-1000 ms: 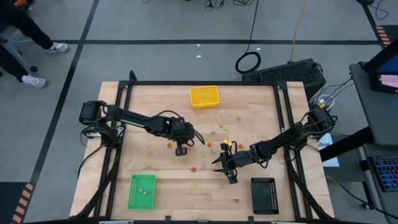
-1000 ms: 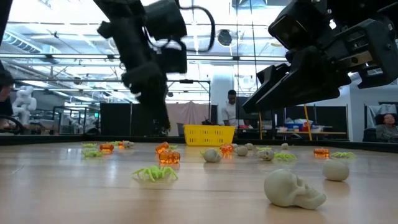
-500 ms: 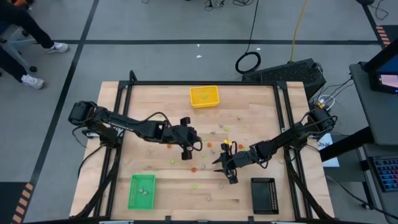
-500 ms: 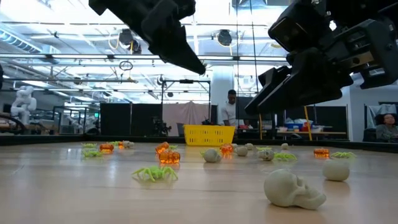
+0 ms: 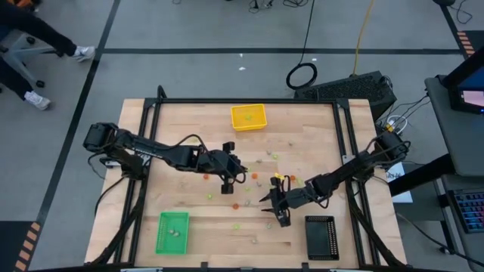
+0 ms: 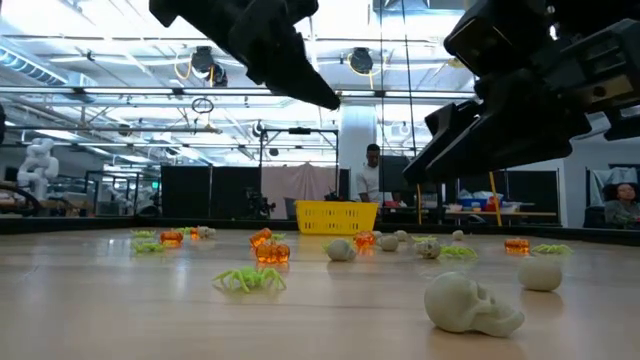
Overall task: Sort Halloween decoration
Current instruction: Put the green spider toy into the yellow bin
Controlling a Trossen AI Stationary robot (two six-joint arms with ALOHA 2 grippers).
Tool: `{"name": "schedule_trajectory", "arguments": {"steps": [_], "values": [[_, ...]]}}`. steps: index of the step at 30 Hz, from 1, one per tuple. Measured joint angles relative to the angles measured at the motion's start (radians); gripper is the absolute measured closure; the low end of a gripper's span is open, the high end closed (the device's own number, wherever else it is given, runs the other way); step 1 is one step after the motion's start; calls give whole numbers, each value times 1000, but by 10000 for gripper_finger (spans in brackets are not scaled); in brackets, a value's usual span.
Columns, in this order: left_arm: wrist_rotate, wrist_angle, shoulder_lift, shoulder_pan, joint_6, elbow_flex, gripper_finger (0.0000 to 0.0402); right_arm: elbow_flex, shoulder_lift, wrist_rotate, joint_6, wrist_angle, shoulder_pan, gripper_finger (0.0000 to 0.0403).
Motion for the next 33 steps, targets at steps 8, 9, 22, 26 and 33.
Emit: {"name": "schedule_trajectory", "arguments": {"steps": [8,9,22,26,33], "values": [[27,162,-24,-1,-59,-149,399,0,-25,191,-12,-12,79,258],[28,202,-33,-4,-63,-167,399,0,-34,201,-16,-22,85,259],[32,252,-152,-51,40,-225,399,0,-67,215,-70,-37,102,280],[32,247,-153,-71,219,-225,399,0,-67,215,-74,-37,103,280],[29,236,-153,-85,436,-225,399,0,-67,215,-78,-38,103,280]]}}
